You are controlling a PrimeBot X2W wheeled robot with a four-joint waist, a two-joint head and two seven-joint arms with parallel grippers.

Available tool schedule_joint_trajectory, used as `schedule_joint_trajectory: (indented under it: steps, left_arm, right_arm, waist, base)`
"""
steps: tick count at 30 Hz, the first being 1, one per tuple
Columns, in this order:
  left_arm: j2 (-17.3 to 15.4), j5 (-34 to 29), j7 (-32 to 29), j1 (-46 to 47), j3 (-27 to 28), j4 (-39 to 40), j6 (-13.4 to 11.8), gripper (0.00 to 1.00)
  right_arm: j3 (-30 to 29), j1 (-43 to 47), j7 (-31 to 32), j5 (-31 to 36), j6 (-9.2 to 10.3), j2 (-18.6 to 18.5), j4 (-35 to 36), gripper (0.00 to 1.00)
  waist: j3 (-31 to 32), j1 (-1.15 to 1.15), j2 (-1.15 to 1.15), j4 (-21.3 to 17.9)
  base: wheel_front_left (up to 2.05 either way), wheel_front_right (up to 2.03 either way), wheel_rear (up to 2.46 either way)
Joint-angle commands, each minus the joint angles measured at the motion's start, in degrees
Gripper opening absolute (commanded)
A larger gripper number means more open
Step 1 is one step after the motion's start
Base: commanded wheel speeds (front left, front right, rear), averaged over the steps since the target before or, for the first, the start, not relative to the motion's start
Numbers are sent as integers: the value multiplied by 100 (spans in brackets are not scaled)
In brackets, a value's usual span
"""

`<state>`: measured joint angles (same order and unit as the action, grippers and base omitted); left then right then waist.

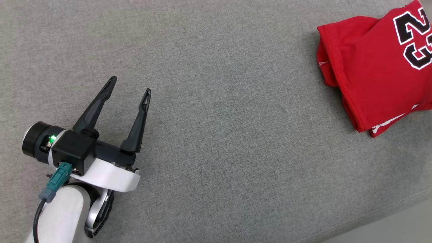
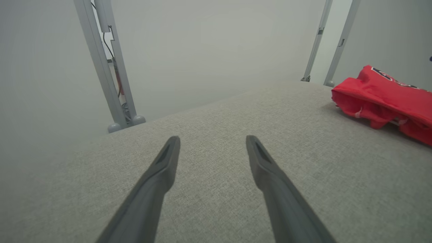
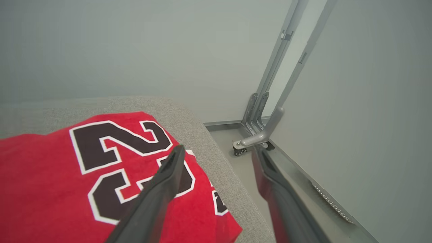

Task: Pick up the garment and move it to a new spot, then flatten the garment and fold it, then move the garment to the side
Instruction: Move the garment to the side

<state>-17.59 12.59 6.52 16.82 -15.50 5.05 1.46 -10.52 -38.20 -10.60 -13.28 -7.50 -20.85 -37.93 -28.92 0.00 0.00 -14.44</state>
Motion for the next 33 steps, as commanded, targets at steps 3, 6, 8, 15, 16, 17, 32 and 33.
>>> schedule_joint_trajectory:
  steps: [3, 6, 8, 15, 16, 17, 32, 33]
  left_arm:
    - [-14, 81, 100, -56, 113, -54, -88, 100]
    - [20, 165, 179, -117, 209, -94, -165, 100]
    - [22, 205, 240, -124, 286, -98, -230, 100]
    - [83, 296, 424, -273, 499, -112, -456, 100]
    - [83, 296, 424, -273, 499, -112, -456, 100]
    - [93, 317, 447, -320, 533, -121, -485, 100]
    - [260, 621, 705, -988, 738, -448, -623, 100]
    - [263, 631, 709, -1035, 729, -471, -624, 100]
  right_arm:
    - [-66, 159, -290, -189, 1, 193, 287, 100]
    - [-86, 412, -403, -263, 1, 449, 857, 100]
    - [-65, 619, -439, -219, 1, 644, 1371, 100]
    - [171, 1470, -352, 171, 0, 1349, 3174, 100]
    - [171, 1470, -352, 171, 0, 1349, 3174, 100]
    - [256, 1592, -277, 219, 0, 1431, 3376, 100]
    - [1205, 2888, 336, 345, 1, 1778, 3922, 100]
    - [1209, 2962, 351, 321, 0, 1780, 3884, 100]
  waist:
    - [143, 0, 0, 60]
    - [306, 0, 0, 126]
    - [405, 0, 0, 199]
    - [751, 0, 0, 627]
    - [751, 0, 0, 627]
    - [802, 0, 0, 704]
    - [1645, 0, 0, 1427]
    - [1712, 0, 0, 1435]
  base:
    - [0, 0, 0]
    - [0, 0, 0]
    - [0, 0, 0]
    - [0, 0, 0]
    - [0, 0, 0]
    - [0, 0, 0]
    - [0, 0, 0]
    - [0, 0, 0]
